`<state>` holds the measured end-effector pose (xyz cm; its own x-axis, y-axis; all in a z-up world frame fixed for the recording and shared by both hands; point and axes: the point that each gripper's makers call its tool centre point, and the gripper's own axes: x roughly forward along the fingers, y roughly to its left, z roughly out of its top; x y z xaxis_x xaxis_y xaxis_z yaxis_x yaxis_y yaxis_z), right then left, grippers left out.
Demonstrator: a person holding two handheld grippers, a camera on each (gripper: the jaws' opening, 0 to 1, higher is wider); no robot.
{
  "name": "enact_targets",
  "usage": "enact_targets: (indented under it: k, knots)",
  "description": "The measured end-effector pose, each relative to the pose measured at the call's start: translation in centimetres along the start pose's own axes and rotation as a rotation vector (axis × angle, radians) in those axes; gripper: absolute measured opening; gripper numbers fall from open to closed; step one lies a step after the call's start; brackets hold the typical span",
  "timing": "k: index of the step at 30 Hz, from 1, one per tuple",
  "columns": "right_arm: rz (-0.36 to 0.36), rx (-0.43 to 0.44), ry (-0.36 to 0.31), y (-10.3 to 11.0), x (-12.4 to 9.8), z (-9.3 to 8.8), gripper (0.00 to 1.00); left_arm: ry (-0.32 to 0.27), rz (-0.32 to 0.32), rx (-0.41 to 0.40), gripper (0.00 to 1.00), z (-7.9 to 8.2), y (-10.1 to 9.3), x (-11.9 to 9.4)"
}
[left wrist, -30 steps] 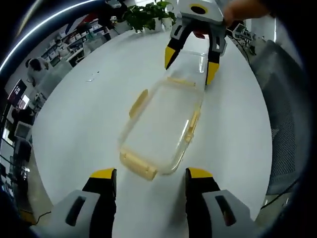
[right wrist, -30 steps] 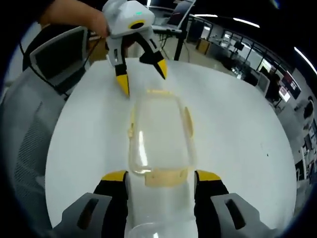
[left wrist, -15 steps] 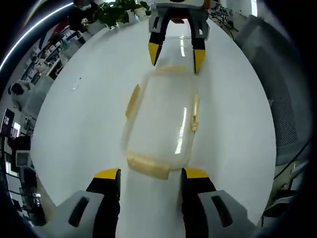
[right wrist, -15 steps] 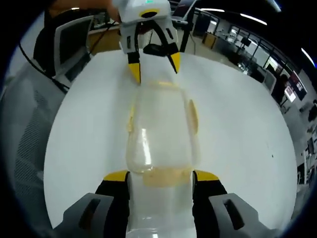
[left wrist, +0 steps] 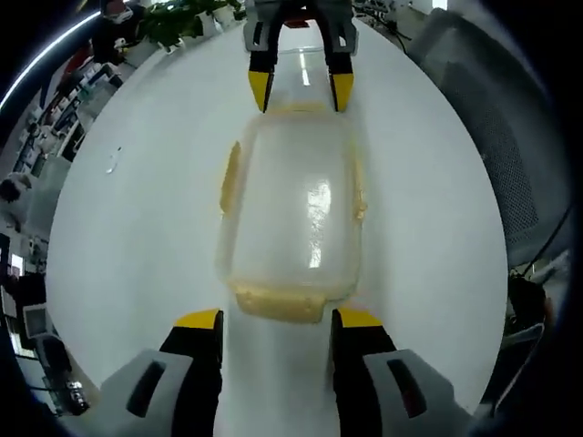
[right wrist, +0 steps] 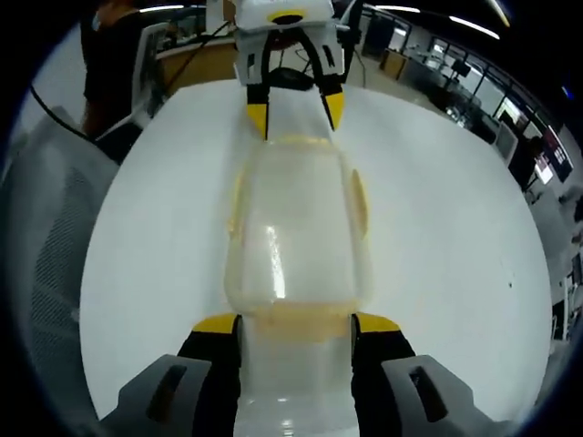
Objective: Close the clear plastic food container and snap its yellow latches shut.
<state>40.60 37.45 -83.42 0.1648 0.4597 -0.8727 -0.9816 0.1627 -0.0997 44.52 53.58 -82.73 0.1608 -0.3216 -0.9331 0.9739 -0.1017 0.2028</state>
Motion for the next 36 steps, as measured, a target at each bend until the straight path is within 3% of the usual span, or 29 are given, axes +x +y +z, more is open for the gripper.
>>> enact_targets:
  k: [10, 15, 20, 29, 34, 36]
  knots:
    - [0.012, 0.010, 0.015, -0.3, 0.4, -0.1, 0.47, 0.000, -0.037, 0.027, 0.47, 0.4, 0.4, 0.7]
    - [0.022, 0.012, 0.017, -0.2, 0.4, -0.1, 0.46, -0.006, -0.102, 0.006, 0.39, 0.3, -0.6, 0.7]
    - [0.034, 0.008, 0.020, -0.1, 0.3, -0.2, 0.40, -0.007, -0.099, 0.011, 0.39, 0.4, -0.5, 0.7]
    - [0.052, 0.011, 0.023, 0.0, 0.2, -0.3, 0.39, -0.019, -0.134, -0.002, 0.39, 0.4, -0.6, 0.9]
    - [0.066, 0.022, 0.032, 0.0, 0.3, -0.4, 0.39, -0.010, -0.186, -0.031, 0.40, 0.6, -0.7, 1.1]
    - [0.072, 0.024, 0.031, 0.0, 0.3, -0.4, 0.39, -0.015, -0.191, -0.005, 0.40, 0.6, -0.8, 1.0]
